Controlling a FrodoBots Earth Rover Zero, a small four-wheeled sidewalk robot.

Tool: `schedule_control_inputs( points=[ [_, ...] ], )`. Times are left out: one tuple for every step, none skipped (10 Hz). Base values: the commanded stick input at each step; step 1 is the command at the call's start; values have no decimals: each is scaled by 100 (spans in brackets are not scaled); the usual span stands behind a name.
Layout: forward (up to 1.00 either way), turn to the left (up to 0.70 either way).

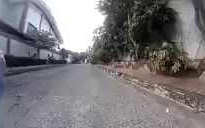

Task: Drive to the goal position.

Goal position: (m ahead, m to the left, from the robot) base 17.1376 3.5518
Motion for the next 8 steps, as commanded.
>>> schedule_control_inputs(
  points=[
    [100,7],
    [100,0],
    [100,0],
    [100,2],
    [100,4],
    [100,0],
    [100,0],
    [100,0]
  ],
)
